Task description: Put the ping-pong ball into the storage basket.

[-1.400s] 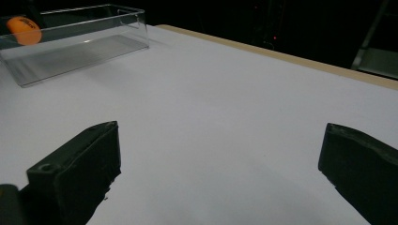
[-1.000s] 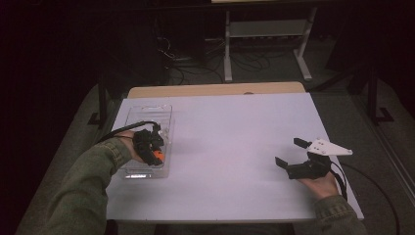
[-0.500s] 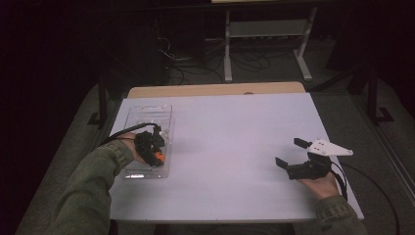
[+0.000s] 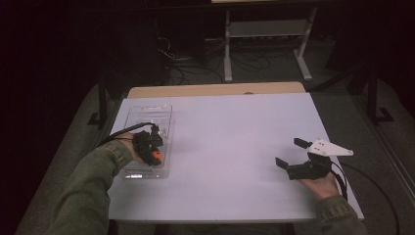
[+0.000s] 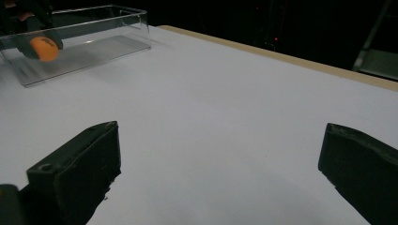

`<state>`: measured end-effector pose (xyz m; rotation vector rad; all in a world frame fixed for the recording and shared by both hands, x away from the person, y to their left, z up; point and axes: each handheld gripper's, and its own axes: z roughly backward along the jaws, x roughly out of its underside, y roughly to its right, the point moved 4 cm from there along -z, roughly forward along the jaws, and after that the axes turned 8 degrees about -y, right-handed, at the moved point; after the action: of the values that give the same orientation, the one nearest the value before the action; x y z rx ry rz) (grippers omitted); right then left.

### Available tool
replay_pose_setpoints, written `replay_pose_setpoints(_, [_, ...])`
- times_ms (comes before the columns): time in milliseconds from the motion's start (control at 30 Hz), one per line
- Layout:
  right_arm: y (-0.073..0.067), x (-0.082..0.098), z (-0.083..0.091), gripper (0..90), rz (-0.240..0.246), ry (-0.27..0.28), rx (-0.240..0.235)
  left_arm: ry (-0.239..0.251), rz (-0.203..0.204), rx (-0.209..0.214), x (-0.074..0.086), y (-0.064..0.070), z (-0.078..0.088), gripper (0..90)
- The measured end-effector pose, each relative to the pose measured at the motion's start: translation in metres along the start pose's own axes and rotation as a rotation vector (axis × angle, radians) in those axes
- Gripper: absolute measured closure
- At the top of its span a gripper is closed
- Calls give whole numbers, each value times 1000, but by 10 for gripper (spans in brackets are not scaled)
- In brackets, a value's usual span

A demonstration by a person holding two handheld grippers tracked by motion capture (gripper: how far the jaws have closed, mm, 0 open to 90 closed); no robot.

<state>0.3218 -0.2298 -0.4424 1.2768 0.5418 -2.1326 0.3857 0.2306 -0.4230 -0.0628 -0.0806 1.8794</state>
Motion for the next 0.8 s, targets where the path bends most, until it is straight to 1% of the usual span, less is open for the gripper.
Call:
replay_pose_setpoints(167, [0, 0, 0, 0, 0, 0, 1, 1, 10, -4, 0, 0, 1, 439])
replay_pose_setpoints(233, [0, 0, 0, 0, -1, 0, 1, 9, 20, -14, 1, -1, 3, 419])
replay_pose_setpoints(300, [0, 0, 0, 0, 0, 0, 1, 19, 27, -36, 3, -2, 6, 376])
replay_pose_setpoints(400, [0, 0, 0, 0, -1, 0, 0, 36, 46, -55, 5, -2, 10, 328])
replay_pose_setpoints(467, [0, 0, 0, 0, -2, 1, 0, 45, 54, -63, 5, -3, 13, 283])
replay_pose_setpoints(567, [0, 0, 0, 0, -2, 1, 0, 53, 69, -65, 6, -3, 15, 225])
replay_pose_setpoints(633, [0, 0, 0, 0, -1, -1, 1, 55, 76, -70, 7, -4, 16, 168])
replay_pose_setpoints(700, [0, 0, 1, 0, -2, -1, 2, 61, 84, -84, 8, -4, 17, 115])
replay_pose_setpoints(800, [0, 0, 1, 0, -2, -3, 3, 77, 99, -88, 9, -5, 21, 37])
